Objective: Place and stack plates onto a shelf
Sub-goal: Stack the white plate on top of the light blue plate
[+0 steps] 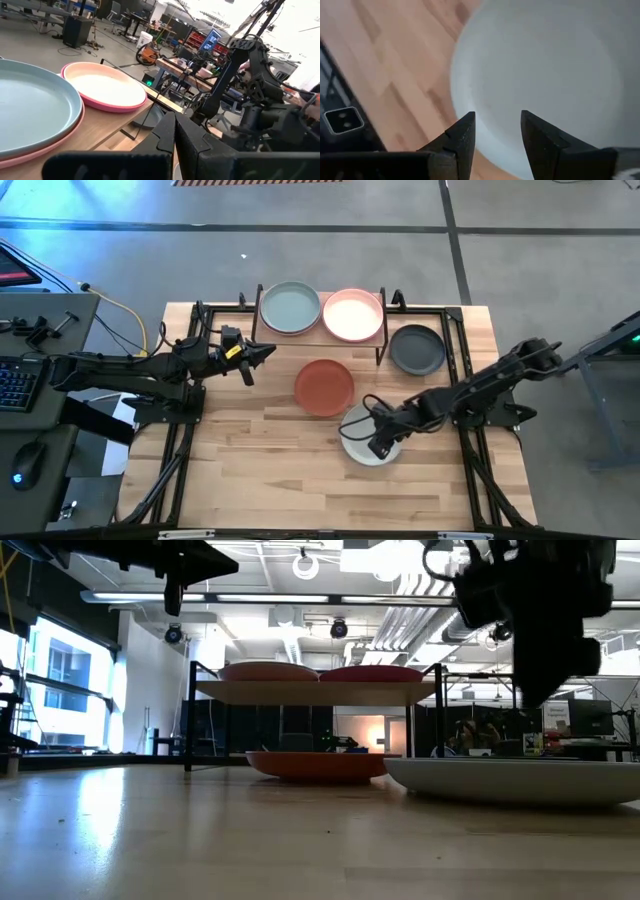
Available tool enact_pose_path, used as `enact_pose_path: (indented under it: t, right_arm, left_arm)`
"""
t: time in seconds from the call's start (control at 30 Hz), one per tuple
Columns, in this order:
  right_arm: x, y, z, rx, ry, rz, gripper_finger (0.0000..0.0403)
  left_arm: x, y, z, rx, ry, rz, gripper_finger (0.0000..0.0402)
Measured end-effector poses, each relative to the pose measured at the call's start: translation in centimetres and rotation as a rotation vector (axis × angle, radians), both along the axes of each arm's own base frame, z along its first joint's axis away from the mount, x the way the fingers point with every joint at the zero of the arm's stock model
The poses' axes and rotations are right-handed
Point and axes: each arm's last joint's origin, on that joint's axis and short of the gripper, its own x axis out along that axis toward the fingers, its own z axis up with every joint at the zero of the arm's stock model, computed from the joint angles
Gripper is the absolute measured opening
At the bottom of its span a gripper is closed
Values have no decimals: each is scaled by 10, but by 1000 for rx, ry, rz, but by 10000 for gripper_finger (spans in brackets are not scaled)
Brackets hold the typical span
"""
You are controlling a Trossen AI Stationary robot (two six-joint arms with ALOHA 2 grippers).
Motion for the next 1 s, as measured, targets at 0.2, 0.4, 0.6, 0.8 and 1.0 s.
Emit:
enact_pose_path:
  t: [0.2,0.4,0.6,0.8,1.0]
  right_arm:
    - [-14,-14,-1,-15,154,-56,138]
    - [-38,-33,6,-105,276,-113,138]
    - [-69,-51,-18,37,262,-237,138]
    - [-87,-57,-26,185,124,-367,137]
    - [-93,-59,-35,177,142,-433,137]
  left_arm:
    - [0,0,0,0,0,0,0]
    - [0,0,0,0,0,0,0]
    - [0,0,0,0,0,0,0]
    - [0,0,0,0,1,17,0]
    - [0,1,0,0,0,40,0]
